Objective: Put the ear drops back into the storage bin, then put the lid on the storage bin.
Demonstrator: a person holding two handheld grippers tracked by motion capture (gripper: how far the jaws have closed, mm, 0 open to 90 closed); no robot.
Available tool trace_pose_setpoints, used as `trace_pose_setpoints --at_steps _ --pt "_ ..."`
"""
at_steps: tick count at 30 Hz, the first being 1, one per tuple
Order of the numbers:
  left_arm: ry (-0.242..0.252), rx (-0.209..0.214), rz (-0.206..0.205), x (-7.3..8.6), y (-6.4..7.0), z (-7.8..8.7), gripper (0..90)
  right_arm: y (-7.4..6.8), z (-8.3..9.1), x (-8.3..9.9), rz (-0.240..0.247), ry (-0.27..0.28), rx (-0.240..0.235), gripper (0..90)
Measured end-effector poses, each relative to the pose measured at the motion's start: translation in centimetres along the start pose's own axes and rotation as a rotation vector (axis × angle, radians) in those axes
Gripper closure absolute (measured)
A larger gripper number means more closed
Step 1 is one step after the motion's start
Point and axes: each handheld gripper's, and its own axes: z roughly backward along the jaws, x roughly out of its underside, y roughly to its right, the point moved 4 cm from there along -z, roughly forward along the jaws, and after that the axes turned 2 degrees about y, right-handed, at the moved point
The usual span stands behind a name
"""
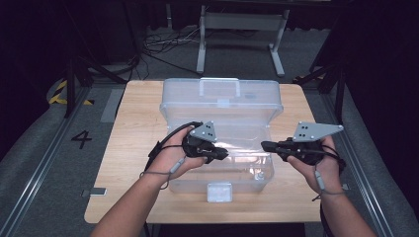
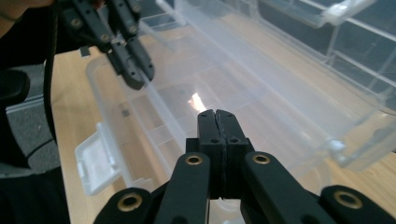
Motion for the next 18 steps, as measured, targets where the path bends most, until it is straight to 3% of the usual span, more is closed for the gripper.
trace_pose_setpoints --at_steps 6,18 --pt "-0.005 -0.006 -0.007 0.0 0.1 0.0 84.4 1.2 0.7 0.2 -0.062 0.068 0.032 90.0" --pt "-0.007 -0.010 -0.008 0.3 0.4 -0.1 83.6 2.5 0.9 0.1 -0.140 0.134 0.062 90.0"
